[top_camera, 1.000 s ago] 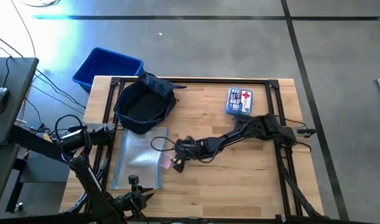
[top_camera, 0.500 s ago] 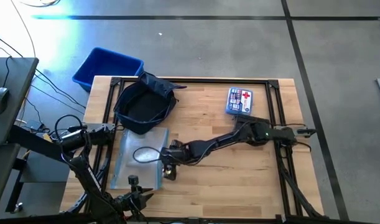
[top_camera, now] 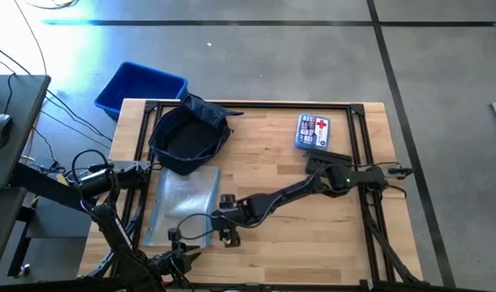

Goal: Unpack backpack
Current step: Put the red game card into the transparent zip bag

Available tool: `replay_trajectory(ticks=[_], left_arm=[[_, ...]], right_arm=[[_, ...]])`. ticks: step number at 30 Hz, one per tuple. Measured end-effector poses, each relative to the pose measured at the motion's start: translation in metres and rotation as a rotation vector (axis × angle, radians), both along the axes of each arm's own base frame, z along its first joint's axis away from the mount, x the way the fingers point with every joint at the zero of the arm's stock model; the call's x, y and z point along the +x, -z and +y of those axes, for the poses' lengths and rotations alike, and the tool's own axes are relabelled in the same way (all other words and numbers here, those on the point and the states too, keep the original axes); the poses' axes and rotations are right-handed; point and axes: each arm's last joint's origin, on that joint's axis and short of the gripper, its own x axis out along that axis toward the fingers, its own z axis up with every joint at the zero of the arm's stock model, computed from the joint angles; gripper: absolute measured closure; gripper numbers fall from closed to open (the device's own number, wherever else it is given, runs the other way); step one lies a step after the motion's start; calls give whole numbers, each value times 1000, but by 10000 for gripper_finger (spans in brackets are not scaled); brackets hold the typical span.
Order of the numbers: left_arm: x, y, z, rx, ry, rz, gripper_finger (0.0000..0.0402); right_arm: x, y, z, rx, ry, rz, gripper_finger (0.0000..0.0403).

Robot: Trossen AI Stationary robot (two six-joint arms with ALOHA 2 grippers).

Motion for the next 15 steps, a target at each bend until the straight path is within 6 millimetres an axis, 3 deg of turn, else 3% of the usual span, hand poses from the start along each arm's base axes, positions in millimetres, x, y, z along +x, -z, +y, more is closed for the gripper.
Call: replay_trajectory(ticks=[7, 15], left_arm=[[0, 0, 0, -1, 0, 1, 328], [0, 0, 0, -3, 0, 3, 328]], right_arm=[[5, 6, -11, -27, -19, -7, 104], [8, -9, -12, 17, -49, 5, 104]])
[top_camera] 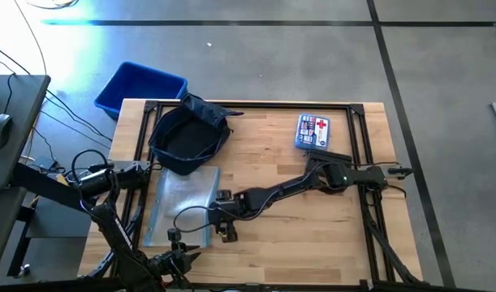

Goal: Unpack backpack
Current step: Put the red game card into the transparent zip bag

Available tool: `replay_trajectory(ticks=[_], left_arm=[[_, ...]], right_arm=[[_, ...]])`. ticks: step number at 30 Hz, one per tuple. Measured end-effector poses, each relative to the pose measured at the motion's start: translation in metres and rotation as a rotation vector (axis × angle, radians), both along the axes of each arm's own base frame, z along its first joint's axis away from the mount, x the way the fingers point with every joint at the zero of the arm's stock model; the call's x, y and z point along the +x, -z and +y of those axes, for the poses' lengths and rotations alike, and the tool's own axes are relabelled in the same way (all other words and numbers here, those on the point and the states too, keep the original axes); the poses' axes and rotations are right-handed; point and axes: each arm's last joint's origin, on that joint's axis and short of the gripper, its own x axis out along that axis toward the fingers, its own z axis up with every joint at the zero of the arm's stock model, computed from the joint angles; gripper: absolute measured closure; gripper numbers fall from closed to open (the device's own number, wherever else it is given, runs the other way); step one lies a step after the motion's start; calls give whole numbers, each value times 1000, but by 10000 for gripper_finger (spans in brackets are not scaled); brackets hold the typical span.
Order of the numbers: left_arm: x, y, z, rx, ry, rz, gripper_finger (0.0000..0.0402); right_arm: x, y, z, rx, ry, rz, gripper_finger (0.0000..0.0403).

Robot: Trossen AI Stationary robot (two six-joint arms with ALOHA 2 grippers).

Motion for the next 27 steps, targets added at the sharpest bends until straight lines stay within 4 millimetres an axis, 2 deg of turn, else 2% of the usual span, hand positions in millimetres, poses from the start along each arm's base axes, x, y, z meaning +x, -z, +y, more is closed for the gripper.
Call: replay_trajectory(ticks=[5, 9, 12, 18, 23, 27], left_arm=[[0, 0, 0, -1, 0, 0, 328], [0, 0, 0, -3, 1, 3, 328], [0, 0, 0, -6, 1, 11, 328], [-1, 1, 0, -13, 1, 25, 328], [-1, 1, -1, -15, 1, 27, 328], [-1, 1, 0, -13, 1, 27, 328]], right_arm=[[1, -11, -5, -23, -18, 7, 104], [2, -7, -20, -50, -18, 43, 104], [5, -4, -32, 1, 18, 58, 104], [12, 21, -42, 102, -50, 91, 104], [13, 41, -38, 110, -113, 116, 104], [13, 45, -34, 83, -123, 118, 104]])
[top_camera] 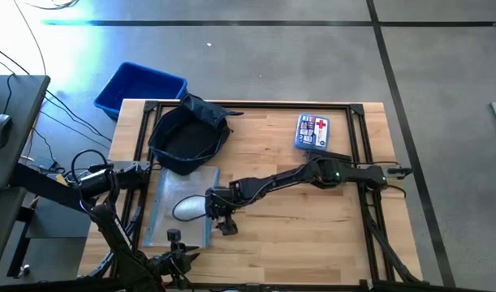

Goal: Unpack backpack
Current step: Put the red game card into the transparent zip bag

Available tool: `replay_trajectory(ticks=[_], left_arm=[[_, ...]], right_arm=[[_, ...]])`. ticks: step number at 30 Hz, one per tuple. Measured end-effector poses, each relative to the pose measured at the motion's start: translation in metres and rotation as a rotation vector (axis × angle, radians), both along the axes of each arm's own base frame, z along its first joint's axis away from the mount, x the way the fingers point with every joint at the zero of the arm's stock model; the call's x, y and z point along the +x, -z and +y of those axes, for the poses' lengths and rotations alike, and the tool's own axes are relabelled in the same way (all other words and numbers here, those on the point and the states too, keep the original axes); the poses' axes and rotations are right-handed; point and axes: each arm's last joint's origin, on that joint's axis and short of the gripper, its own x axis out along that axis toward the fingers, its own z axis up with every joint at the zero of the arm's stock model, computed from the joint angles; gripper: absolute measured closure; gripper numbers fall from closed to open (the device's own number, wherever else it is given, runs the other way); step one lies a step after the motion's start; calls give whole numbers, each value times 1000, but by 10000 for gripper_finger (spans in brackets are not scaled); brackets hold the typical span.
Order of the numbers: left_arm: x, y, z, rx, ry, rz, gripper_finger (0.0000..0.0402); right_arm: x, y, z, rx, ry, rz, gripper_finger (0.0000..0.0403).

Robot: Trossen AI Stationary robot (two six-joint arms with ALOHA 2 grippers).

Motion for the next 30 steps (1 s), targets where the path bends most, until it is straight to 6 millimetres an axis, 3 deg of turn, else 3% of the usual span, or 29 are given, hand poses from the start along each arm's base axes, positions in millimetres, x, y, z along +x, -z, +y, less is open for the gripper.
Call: replay_trajectory(ticks=[6, 10, 19, 25, 30], left_arm=[[0, 0, 0, 1, 0, -2, 328], [0, 0, 0, 2, 0, -4, 328], [0, 0, 0, -1, 1, 0, 328], [-2, 0, -1, 0, 7, -3, 328], [-2, 0, -1, 1, 7, -5, 328]], right_arm=[[0, -6, -3, 40, 142, 50, 104], [5, -21, -7, 79, 138, 64, 104], [5, -64, -4, -9, 118, 45, 104], [-8, -50, 28, -72, -22, 75, 104], [-12, -43, 42, -137, -84, 46, 104]])
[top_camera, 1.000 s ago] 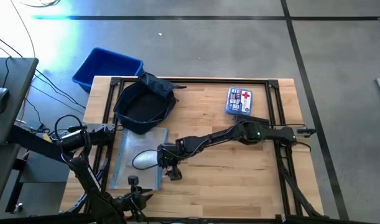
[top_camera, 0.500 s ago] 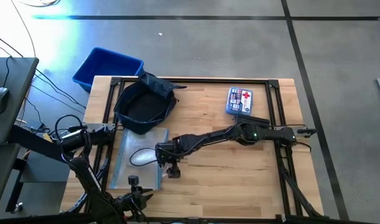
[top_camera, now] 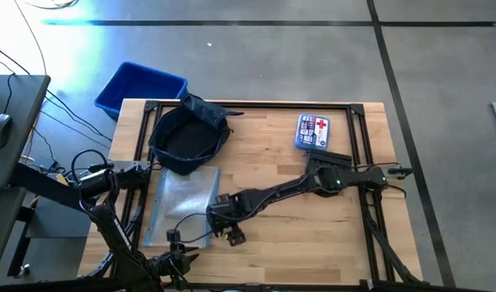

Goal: Unpack backpack
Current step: Put the red game card into the transparent zip bag

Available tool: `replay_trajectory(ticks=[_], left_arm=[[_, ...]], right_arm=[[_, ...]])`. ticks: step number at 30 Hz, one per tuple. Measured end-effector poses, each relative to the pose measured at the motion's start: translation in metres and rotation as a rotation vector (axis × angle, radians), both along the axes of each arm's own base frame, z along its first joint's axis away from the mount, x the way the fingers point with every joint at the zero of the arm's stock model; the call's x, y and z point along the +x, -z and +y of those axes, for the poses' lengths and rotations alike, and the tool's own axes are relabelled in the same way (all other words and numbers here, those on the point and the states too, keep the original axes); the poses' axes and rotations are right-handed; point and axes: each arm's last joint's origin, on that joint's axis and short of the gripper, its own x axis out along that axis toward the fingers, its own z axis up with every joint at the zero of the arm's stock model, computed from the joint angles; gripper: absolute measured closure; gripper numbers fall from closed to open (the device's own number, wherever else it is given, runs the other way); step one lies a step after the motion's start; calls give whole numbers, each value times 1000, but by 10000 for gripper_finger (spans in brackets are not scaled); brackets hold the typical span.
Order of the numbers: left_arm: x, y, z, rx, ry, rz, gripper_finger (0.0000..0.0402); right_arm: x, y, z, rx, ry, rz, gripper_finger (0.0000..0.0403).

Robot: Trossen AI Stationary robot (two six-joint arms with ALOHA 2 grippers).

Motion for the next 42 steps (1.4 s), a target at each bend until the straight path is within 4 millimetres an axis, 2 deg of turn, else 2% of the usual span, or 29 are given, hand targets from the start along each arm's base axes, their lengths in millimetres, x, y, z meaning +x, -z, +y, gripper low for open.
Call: replay_trajectory(ticks=[10, 17, 26, 31, 38, 42], left_arm=[[1, 0, 0, 1, -3, -1, 328], [1, 0, 1, 1, -3, -1, 328], [1, 1, 0, 4, -3, 0, 328], [1, 1, 0, 4, -3, -1, 328], [1, 1, 0, 5, -3, 0, 328], [1, 1, 0, 5, -2, 0, 328]], right_arm=[[3, 0, 7, 41, 51, -42, 104], [4, -1, 5, -25, 59, -68, 102], [5, -2, 3, -120, 38, -101, 33], [7, -2, -6, -137, 37, -102, 5], [9, 4, -39, -117, 73, -21, 11], [5, 6, -43, -95, 58, 33, 12]])
